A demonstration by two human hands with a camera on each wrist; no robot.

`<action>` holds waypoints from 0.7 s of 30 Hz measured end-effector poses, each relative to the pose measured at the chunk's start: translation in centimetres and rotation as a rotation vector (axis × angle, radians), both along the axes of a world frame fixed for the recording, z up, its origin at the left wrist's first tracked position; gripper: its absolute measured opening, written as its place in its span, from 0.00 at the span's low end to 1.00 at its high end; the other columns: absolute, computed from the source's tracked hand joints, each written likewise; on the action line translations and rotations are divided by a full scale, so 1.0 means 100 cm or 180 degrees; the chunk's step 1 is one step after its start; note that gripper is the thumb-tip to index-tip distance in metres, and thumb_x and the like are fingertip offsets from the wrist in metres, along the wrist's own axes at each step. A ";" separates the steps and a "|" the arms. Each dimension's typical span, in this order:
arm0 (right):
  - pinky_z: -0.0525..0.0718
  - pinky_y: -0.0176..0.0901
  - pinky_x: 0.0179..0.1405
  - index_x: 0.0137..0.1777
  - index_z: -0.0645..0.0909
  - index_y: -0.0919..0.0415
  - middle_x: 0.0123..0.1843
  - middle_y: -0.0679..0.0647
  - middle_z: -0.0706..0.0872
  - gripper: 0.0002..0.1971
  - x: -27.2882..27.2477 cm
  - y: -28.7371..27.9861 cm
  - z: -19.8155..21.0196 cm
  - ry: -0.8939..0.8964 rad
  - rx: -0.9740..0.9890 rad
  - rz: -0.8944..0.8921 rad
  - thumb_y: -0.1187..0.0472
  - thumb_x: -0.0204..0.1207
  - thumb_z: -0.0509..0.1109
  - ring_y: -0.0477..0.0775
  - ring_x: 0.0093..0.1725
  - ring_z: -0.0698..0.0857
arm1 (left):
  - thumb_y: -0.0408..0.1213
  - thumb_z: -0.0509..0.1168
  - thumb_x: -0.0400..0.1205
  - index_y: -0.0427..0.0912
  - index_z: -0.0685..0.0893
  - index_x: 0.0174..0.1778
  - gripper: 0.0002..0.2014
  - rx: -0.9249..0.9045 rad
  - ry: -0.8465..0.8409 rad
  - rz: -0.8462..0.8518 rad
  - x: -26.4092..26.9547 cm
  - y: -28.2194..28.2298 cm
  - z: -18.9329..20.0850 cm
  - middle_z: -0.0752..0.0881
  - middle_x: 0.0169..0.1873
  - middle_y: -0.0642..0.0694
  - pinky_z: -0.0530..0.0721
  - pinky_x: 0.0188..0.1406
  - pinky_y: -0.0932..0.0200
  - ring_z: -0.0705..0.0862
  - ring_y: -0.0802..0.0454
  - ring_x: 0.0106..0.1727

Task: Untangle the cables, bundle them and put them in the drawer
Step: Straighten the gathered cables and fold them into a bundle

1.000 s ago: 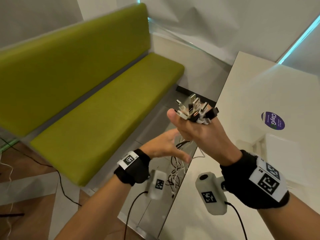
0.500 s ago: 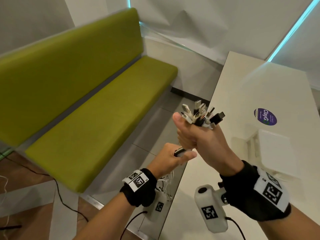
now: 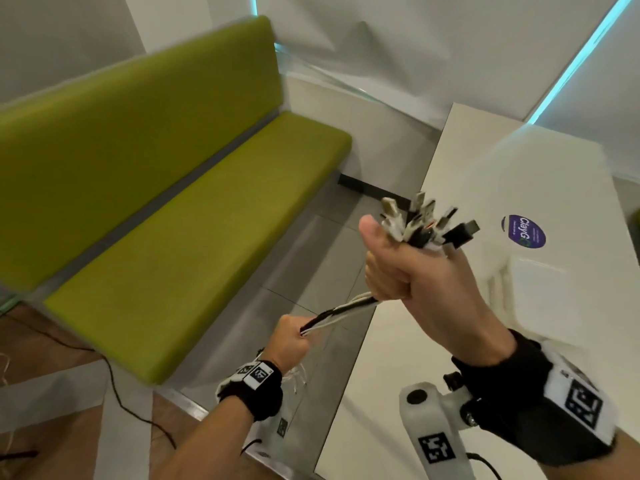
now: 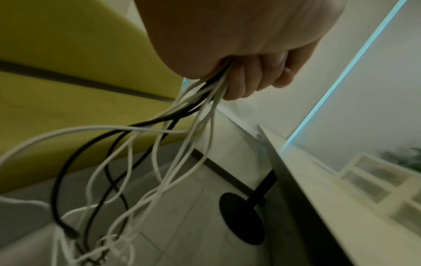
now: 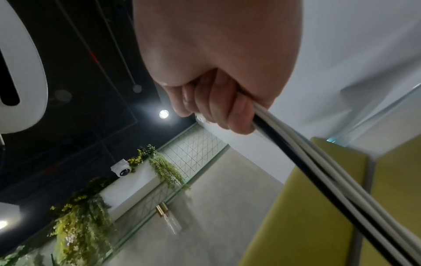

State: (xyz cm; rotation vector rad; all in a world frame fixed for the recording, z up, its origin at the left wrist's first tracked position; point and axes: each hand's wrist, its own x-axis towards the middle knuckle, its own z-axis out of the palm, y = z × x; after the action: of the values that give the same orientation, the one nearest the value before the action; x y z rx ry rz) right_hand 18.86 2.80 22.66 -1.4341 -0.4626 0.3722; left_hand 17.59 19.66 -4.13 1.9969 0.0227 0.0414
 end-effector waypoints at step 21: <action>0.59 0.44 0.26 0.26 0.61 0.51 0.21 0.48 0.59 0.28 -0.002 -0.059 -0.011 -0.0006 -0.0142 -0.0489 0.42 0.72 0.76 0.53 0.21 0.56 | 0.41 0.67 0.82 0.52 0.76 0.26 0.17 0.1959 0.1232 -0.0132 0.003 0.050 -0.050 0.87 0.33 0.42 0.68 0.33 0.57 0.83 0.41 0.37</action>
State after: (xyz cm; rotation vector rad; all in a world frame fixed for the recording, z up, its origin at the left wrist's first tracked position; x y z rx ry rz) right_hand 18.70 -3.11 21.55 -1.5029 -0.3448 0.2592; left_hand 17.90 24.69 -9.11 2.5898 0.2423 -0.4106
